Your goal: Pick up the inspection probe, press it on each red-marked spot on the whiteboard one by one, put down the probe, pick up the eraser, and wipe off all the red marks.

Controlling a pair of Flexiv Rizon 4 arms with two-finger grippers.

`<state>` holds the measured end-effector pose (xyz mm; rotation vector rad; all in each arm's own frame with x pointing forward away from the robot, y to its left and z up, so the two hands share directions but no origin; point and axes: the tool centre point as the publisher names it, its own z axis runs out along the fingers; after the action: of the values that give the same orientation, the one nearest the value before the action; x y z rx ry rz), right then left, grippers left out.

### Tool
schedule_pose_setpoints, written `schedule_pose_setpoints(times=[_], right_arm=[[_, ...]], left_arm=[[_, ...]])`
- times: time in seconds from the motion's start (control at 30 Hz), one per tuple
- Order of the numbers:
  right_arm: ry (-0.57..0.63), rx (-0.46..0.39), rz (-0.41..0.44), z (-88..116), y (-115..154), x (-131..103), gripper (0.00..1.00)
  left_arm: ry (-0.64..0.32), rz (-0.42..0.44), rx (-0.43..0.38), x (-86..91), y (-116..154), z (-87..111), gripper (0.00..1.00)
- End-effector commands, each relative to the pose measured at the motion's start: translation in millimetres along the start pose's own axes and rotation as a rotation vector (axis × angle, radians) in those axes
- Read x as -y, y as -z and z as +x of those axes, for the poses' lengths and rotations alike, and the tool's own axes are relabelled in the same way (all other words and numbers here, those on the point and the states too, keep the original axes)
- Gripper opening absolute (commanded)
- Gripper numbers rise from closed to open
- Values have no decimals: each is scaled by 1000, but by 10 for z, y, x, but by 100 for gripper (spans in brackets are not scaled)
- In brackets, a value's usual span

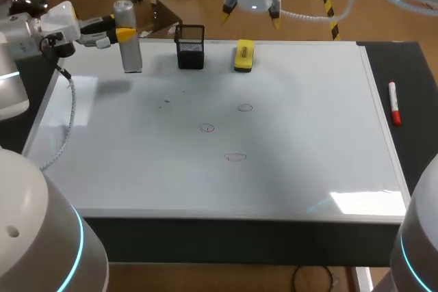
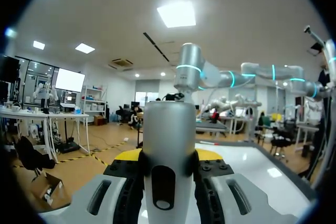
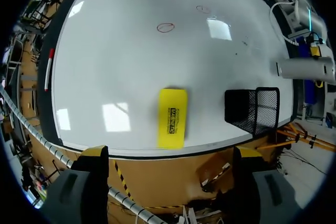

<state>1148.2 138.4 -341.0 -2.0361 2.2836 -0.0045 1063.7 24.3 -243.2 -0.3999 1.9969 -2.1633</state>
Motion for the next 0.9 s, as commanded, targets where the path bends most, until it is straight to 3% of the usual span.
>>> schedule_pose_setpoints(times=[0.03,0.43,0.9], right_arm=[[11,-62,-17,-129,-201,26,100],[55,-80,-40,-178,-502,-82,100],[-13,-29,-78,42,-765,-142,100]], left_arm=[[-2,1,0,7,-2,4,0],[-2,1,0,7,-2,4,0],[-2,1,0,7,-2,4,0]])
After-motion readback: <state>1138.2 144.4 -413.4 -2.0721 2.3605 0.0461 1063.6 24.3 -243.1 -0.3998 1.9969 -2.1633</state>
